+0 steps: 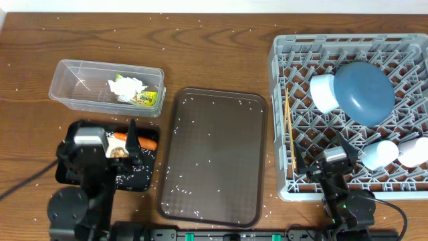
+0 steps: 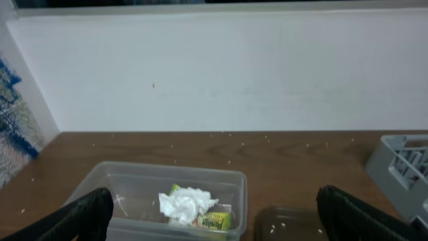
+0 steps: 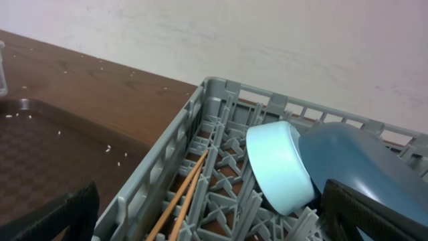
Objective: Sort waste into correct bins and load items into the dishwasher rack
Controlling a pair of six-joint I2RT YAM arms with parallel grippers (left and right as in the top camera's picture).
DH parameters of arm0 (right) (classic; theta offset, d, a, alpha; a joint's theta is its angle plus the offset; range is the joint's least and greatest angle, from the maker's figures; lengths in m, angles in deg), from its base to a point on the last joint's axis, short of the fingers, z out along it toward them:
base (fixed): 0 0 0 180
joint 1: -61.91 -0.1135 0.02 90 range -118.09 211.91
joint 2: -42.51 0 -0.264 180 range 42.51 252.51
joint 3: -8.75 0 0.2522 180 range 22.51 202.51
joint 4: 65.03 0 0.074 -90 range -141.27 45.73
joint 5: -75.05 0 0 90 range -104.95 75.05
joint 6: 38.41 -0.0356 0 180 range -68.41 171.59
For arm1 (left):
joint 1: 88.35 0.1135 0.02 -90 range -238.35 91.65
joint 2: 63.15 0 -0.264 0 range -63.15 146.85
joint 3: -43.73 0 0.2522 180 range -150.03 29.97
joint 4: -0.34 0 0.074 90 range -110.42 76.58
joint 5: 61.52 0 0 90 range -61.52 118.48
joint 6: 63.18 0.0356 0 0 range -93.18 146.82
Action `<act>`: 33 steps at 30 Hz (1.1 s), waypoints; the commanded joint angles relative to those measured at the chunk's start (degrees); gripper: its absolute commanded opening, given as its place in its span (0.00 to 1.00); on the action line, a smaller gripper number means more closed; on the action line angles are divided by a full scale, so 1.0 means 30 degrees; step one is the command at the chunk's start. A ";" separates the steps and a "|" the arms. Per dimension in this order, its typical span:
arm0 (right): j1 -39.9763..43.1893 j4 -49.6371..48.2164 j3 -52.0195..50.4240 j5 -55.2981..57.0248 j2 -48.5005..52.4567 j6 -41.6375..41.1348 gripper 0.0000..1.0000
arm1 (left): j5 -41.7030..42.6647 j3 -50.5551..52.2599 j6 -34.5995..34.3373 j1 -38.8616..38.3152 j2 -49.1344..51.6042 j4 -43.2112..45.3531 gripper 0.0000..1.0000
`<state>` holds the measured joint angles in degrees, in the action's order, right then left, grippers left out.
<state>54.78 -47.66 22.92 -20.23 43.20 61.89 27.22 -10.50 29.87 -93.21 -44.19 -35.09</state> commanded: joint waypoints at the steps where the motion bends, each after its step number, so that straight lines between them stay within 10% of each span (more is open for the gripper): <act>1: 0.0138 0.0073 -0.0029 0.0131 -0.0095 -0.0350 0.99 | 0.0284 0.1836 0.0342 0.0335 -0.1559 0.1064 0.98; 33: 0.0138 0.0073 -0.0029 0.0124 -0.0095 -0.0350 0.99 | 0.0277 1.3413 -0.0175 0.0809 -0.6288 0.6739 0.98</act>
<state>54.78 -47.68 22.92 -20.23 43.20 61.89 28.19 28.86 29.80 -90.96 -62.53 -14.28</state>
